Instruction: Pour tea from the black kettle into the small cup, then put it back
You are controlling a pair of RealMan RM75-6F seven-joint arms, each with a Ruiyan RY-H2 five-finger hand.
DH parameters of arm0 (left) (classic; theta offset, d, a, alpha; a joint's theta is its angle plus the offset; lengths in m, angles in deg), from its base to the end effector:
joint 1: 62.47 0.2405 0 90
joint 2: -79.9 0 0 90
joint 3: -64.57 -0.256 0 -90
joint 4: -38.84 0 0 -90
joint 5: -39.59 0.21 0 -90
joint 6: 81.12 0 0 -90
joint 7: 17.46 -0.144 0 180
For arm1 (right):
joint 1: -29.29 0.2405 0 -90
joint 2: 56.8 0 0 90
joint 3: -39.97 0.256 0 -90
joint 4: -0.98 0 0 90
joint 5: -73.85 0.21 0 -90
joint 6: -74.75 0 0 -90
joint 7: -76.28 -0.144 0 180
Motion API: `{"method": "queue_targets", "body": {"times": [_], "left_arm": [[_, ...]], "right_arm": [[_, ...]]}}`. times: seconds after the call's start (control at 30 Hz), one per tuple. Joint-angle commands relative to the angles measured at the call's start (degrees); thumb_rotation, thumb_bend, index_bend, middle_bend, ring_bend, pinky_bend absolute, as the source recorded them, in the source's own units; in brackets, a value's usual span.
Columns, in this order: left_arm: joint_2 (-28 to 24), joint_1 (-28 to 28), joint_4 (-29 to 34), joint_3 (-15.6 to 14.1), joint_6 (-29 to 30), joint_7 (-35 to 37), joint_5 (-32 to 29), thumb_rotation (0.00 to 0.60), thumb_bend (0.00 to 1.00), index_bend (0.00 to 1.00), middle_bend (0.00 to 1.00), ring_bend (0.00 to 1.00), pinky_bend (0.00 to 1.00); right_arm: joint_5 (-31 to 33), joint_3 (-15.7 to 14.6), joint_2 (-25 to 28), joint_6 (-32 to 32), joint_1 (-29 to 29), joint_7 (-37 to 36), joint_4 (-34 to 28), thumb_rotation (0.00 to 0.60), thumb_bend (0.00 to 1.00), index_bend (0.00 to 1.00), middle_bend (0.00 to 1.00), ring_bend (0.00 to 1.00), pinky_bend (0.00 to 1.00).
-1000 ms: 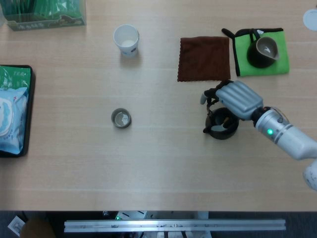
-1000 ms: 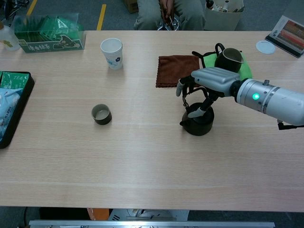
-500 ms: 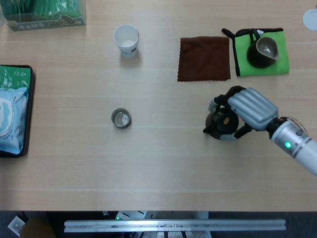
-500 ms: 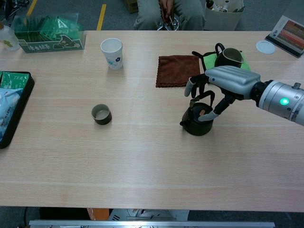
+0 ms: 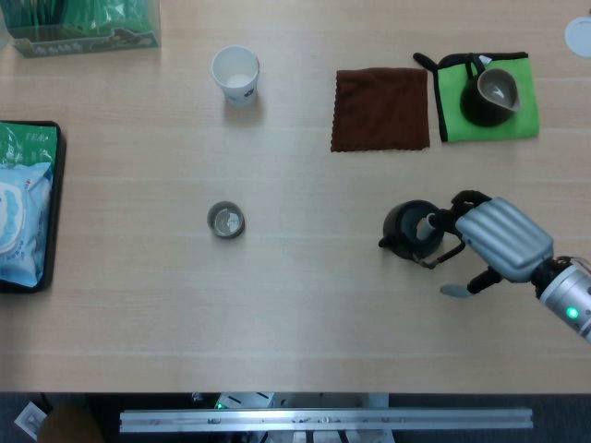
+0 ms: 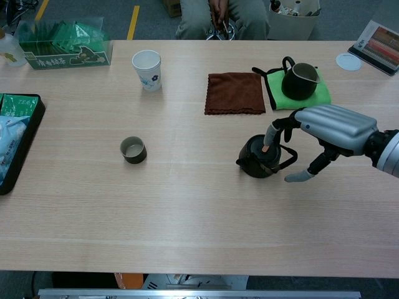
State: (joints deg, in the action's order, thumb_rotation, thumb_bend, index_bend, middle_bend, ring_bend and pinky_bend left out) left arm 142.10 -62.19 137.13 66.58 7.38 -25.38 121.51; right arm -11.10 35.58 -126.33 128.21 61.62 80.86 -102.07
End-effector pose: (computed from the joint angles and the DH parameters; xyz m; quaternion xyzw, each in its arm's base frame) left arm -0.3153 0.1484 0.1697 -0.5620 -0.3970 -0.3380 0.6420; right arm -0.1963 -0.2339 0.0306 0.8005 -0.4215 0.3142 0.2877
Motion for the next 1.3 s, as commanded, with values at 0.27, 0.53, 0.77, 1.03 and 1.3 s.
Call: {"method": "queue_targets", "body": {"times": [0.27,0.53,0.77,1.03,1.3], "left_arm": [[-0.09,0.6,-0.12,-0.25,0.65,0.65,0.43,0.6,0.29,0.2,0.2,0.16,0.2],[-0.25,0.91,-0.27,-0.17,0.94,1.11,0.36,0.6,0.29,0.2,0.2,0.16,0.2],[-0.21,1.05,-0.44,-0.26,0.98,1.43,0.64,0.6,0.29,0.2,0.2,0.16,0.2],[-0.19,1.28,-0.75,-0.29,1.06,1.81,0.62,0.6,0.29,0.2,0.2,0.16,0.2],[-0.06,1.46,-1.04,-0.41,1.11,2.24,0.81,0.6,0.29,0.2,0.2,0.16,0.2]], "right_arm": [[2.67,0.75,-1.83,-1.85,0.37,5.3,1.81,0.492,0.0,0.39,0.43,0.38,0.06],[3.21,0.01,-3.0,-3.59,0.64,7.35,2.88,0.491,0.0,0.39,0.43,0.38,0.04],[3.28,-0.27,-3.86,-4.12,0.61,8.01,3.67,0.493,0.0,0.39,0.44,0.38,0.04],[2.76,-1.31,-4.59,-4.68,0.37,9.21,4.0,0.492,0.0,0.4,0.44,0.39,0.02],[2.85,-2.3,-4.97,-5.09,-0.08,10.67,4.23,0.492,0.0,0.4,0.44,0.39,0.02]]}}
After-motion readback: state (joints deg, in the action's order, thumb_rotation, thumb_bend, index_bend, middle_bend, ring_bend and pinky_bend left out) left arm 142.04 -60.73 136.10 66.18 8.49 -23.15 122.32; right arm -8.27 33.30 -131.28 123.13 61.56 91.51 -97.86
